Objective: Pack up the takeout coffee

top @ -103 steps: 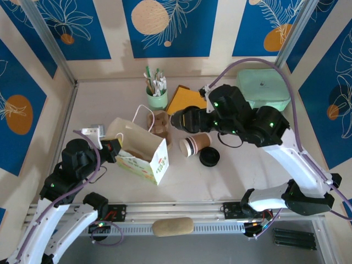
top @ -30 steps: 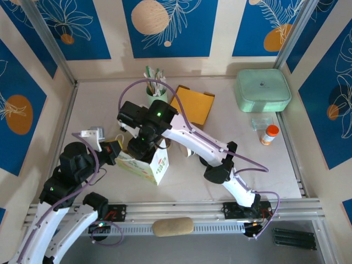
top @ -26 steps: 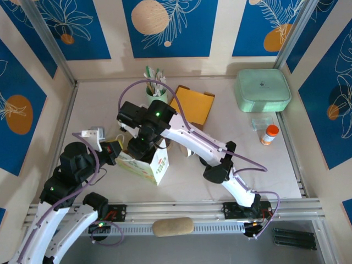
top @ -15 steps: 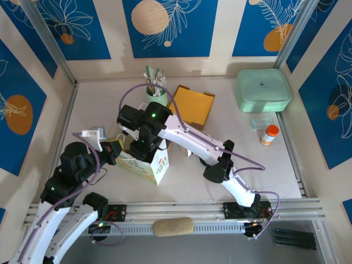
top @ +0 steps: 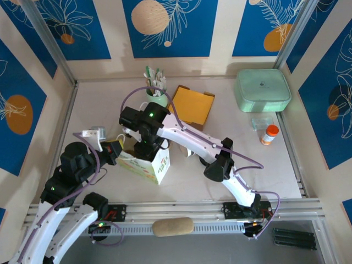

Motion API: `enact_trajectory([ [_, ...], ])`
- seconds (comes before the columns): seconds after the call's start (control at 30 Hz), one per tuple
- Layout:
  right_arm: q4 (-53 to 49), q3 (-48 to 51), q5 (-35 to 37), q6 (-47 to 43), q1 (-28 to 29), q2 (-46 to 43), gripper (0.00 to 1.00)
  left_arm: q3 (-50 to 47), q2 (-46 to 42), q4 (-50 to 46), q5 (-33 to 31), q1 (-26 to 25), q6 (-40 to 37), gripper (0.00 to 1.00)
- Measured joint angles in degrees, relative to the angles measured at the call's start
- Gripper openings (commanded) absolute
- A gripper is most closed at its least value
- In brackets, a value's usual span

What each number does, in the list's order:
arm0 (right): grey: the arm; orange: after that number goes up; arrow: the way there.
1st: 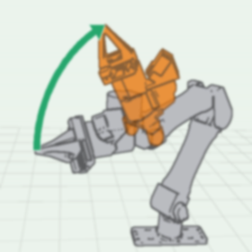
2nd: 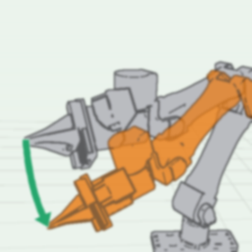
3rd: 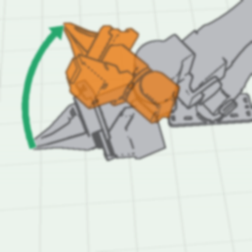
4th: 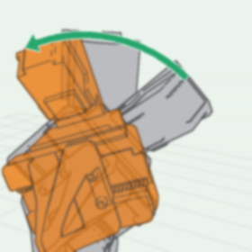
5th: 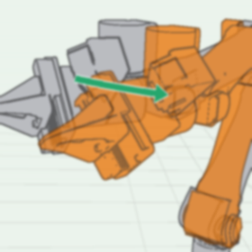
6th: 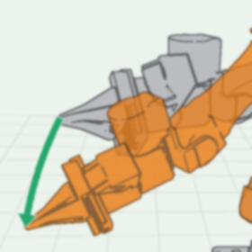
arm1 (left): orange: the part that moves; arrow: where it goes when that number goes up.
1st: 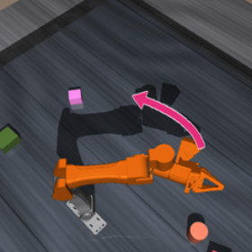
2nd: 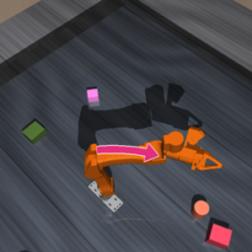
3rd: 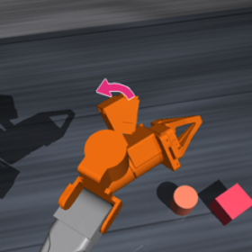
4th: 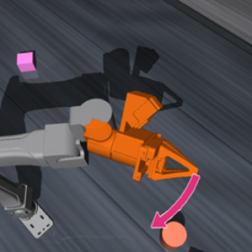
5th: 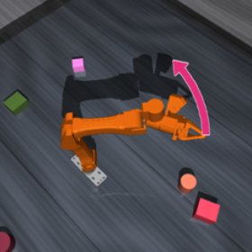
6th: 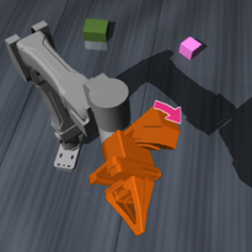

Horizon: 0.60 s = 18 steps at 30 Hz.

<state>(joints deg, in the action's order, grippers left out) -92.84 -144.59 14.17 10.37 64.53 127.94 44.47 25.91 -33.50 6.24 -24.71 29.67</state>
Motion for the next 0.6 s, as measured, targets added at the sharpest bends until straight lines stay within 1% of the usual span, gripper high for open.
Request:
enact_trajectory([
  [0.6, 0.00, 1.27, 2.14, -1.46, 2.64, 0.04, 0.48, -0.83, -1.14, -0.17, 1.25, 0.00, 0.02, 0.00],
])
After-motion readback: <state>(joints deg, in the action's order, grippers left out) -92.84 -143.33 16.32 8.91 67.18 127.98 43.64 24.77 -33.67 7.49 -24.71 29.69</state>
